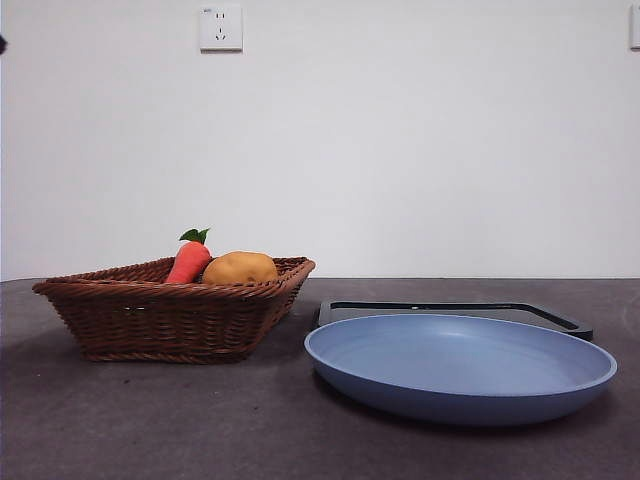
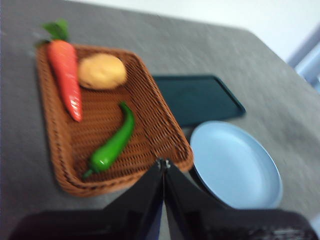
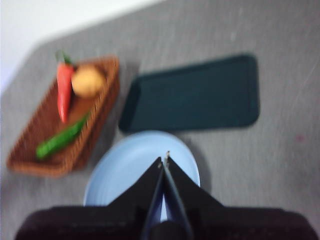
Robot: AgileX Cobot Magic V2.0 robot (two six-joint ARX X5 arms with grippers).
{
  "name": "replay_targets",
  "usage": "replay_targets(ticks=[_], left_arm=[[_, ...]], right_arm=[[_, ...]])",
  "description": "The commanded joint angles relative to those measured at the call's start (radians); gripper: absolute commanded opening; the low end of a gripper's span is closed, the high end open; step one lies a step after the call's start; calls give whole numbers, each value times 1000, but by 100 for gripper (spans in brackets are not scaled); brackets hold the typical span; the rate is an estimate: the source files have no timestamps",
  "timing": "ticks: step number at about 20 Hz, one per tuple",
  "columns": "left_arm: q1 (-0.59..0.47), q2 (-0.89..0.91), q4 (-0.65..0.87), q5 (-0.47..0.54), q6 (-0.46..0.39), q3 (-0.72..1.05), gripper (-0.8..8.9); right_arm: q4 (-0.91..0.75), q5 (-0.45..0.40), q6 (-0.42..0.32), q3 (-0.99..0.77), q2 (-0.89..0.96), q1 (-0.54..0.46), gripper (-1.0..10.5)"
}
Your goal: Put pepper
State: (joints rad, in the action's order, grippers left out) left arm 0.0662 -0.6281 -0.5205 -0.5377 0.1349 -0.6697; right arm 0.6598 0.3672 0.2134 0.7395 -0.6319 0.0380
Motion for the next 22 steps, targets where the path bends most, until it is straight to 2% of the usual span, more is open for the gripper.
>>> replay_targets(ticks=[1, 5, 7, 10, 11, 13, 14, 22], left_arm=[[0, -56, -60, -31, -91, -58, 6], [0, -138, -216, -57, -175, -140, 6], [0, -157, -274, -58, -193, -162, 6], [0, -157, -285, -58, -192, -162, 26], [0, -157, -285, -58, -192, -162, 86], [0, -157, -284, -58, -192, -162, 340], [0, -157, -289, -58, -192, -162, 410], [0, -157, -293, -70, -192, -162, 415]], right_arm=[[112, 1, -127, 81, -68, 22, 5], [274, 1, -222, 158, -162, 45, 5], [318, 0, -240, 162, -184, 47, 6], [314, 0, -241, 162, -189, 48, 45], [312, 0, -240, 162, -189, 48, 106], [312, -1, -223, 162, -190, 48, 306], [313, -2, -209, 162, -195, 48, 357], [271, -1, -193, 162, -321, 49, 363]])
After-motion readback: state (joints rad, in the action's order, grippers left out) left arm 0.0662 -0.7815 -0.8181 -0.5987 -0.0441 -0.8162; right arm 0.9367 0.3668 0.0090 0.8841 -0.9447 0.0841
